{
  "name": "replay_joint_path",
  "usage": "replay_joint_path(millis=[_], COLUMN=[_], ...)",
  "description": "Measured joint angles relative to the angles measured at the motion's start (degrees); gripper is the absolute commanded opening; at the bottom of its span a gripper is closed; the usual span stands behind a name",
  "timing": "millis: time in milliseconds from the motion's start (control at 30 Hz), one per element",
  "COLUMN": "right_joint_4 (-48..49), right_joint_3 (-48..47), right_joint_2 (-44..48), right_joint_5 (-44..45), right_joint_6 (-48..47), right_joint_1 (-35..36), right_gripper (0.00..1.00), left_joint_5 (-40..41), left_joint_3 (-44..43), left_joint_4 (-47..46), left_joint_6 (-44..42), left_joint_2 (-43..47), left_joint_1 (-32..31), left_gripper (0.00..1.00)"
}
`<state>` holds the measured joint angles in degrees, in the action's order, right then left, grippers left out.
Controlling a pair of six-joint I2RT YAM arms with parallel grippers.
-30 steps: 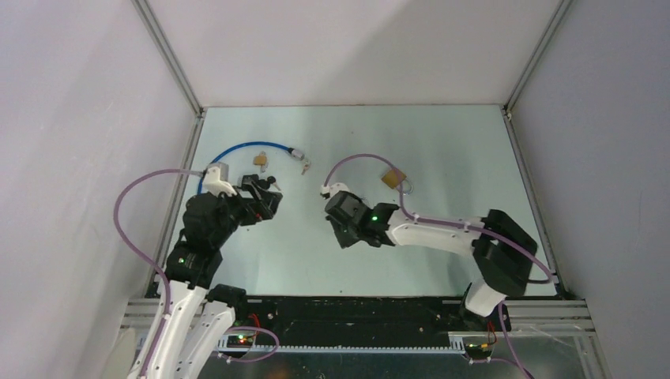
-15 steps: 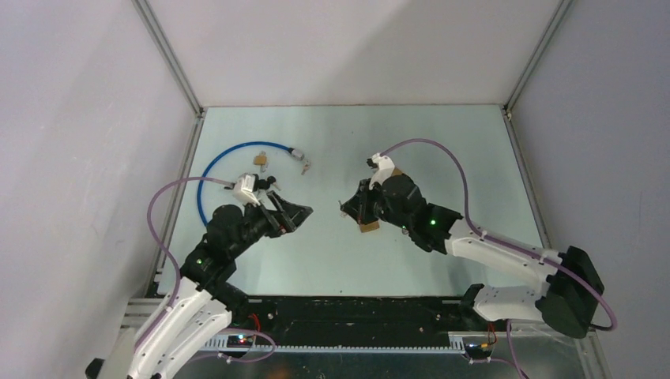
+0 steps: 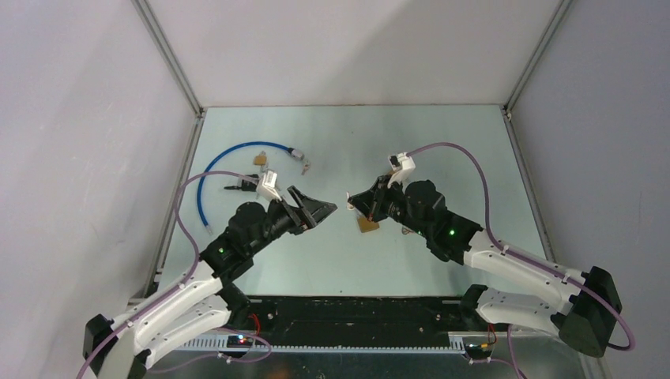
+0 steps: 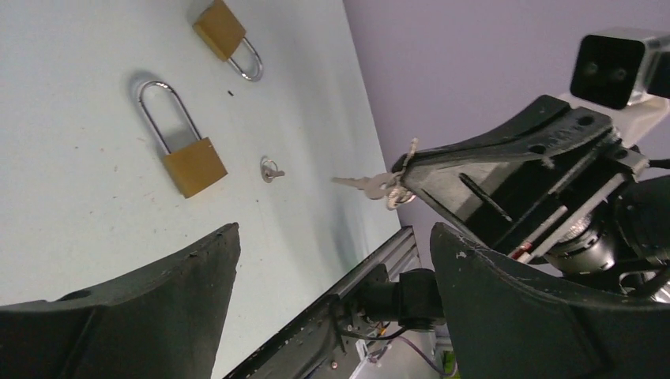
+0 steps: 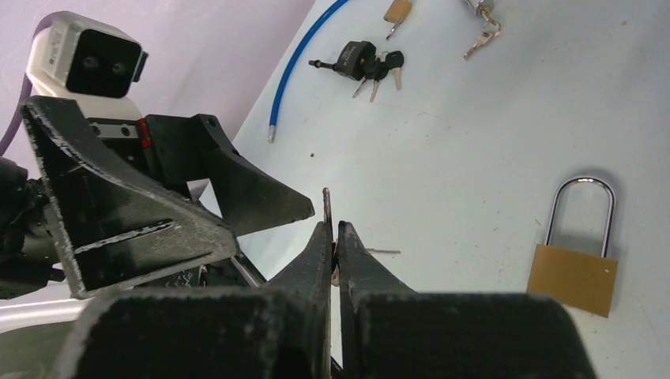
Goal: Unlock with the key
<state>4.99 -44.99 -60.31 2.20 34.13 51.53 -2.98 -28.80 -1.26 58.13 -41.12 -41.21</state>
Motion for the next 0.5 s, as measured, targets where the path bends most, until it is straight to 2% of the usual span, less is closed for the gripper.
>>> replay_joint_path(millis=[133, 333, 500], right_joint_4=[0.11, 2.12, 3.52], right_joint_3=[0.2, 1.77, 2.97], right_joint_2=[0.0, 0.59, 0.96], right_joint_5=[0.11, 0.37, 0.52], right_joint_6=[0.17, 0.15, 0.02], right_joint_1=[0.15, 0.72, 1.16], right_gripper=[0.0, 0.0, 0.0], left_joint_5=[0.92, 1.29, 1.29], left_joint_3=[-0.02, -0.02, -0.02], left_joint_4=[-1.92, -3.74, -4.66], left_joint_6=[0.52, 3.39, 5.55], left_joint_2=[-0.35, -1.92, -2.97], left_joint_1=[-1.53, -2.08, -2.19], left_gripper=[0.81, 0.7, 0.69])
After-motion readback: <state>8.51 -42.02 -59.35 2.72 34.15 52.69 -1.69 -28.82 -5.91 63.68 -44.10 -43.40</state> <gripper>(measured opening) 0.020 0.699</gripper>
